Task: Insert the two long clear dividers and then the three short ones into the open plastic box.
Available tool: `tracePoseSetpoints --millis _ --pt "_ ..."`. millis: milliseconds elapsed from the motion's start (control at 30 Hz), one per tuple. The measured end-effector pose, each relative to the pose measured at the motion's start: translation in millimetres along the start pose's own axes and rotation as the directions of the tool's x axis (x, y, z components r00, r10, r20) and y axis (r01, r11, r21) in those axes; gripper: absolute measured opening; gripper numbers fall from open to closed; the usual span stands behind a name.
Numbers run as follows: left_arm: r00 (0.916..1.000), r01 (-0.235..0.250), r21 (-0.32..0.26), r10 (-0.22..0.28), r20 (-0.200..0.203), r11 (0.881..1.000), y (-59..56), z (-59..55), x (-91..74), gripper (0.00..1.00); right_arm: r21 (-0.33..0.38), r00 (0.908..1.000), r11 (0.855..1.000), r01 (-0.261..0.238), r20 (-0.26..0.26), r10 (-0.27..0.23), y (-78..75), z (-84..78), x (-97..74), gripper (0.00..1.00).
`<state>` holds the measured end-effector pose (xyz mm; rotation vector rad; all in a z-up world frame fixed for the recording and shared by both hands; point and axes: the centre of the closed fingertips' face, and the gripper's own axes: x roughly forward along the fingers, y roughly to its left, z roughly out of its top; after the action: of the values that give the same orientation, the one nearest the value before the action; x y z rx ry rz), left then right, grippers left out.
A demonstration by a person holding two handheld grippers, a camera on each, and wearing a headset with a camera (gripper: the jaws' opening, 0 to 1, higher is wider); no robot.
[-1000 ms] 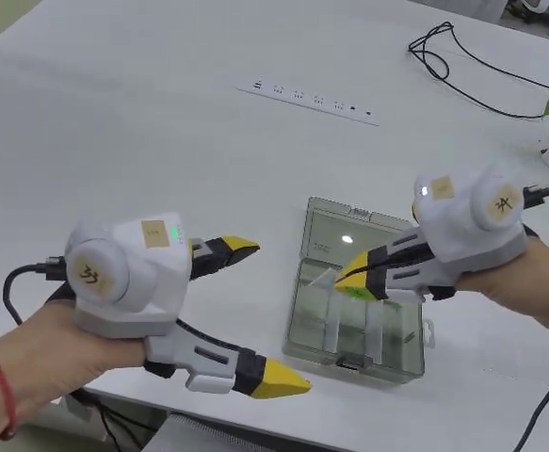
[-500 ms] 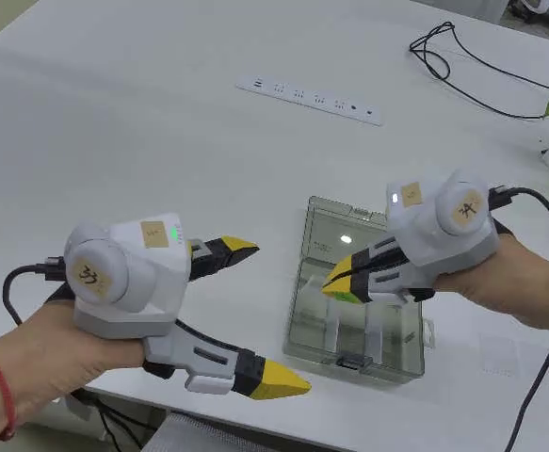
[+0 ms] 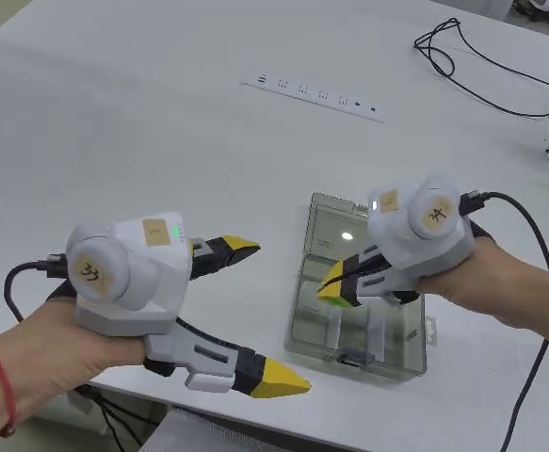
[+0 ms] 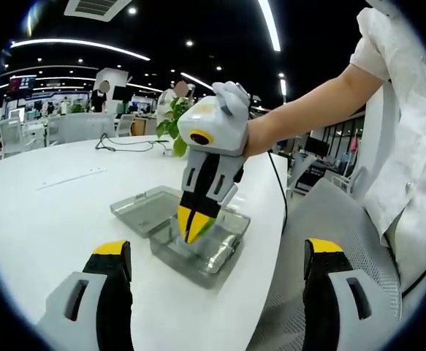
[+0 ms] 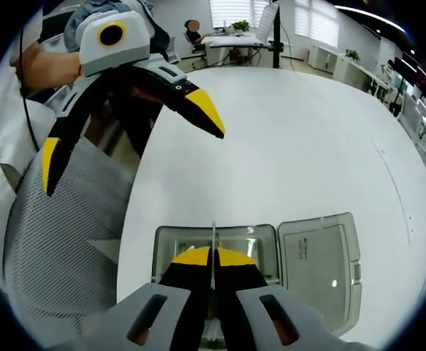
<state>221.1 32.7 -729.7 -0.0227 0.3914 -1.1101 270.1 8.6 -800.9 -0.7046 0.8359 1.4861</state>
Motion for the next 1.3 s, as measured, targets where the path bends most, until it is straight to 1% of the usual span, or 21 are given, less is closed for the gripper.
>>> tracePoseSetpoints --millis 200,400,567,867,1133,1267,1300 --pt "1.0 0.002 -0.002 -0.002 -0.006 1.0 0.3 -2.0 0.5 1.0 -0.003 0.9993 1.0 -0.004 -0.038 0.004 0.6 -3.9 6.7 0.02" --pt "0.9999 0.006 -0.003 -0.006 -0.011 1.0 -0.5 -3.6 1.2 1.0 -0.022 0.9974 1.0 -0.005 -0.072 0.004 1.7 -6.0 9.4 0.02" --pt "0.9999 0.009 -0.001 -0.009 -0.01 1.0 -0.9 -3.3 1.9 1.0 -0.037 0.9939 0.999 -0.002 -0.11 -0.002 2.5 -7.9 12.6 0.02" --pt "0.9998 0.015 0.004 -0.015 -0.016 1.0 -0.9 -3.4 2.7 1.0 -0.064 0.9878 0.998 0.005 -0.155 -0.015 1.8 -13.6 18.0 0.02" --pt "0.9996 0.016 0.011 -0.015 -0.025 1.0 -0.4 -4.8 2.5 1.0 -0.061 0.9894 0.998 0.014 -0.144 -0.023 0.2 -13.6 17.1 0.03" --pt "0.9995 0.014 0.011 -0.014 -0.028 1.0 0.0 -5.0 2.2 1.0 -0.035 0.9915 0.999 0.016 -0.129 -0.021 0.1 -13.2 16.0 0.03" --pt "0.9995 0.014 0.011 -0.014 -0.029 1.0 0.0 -4.8 2.1 1.0 -0.022 0.9931 1.0 0.017 -0.116 -0.019 -0.1 -11.8 14.7 0.04"
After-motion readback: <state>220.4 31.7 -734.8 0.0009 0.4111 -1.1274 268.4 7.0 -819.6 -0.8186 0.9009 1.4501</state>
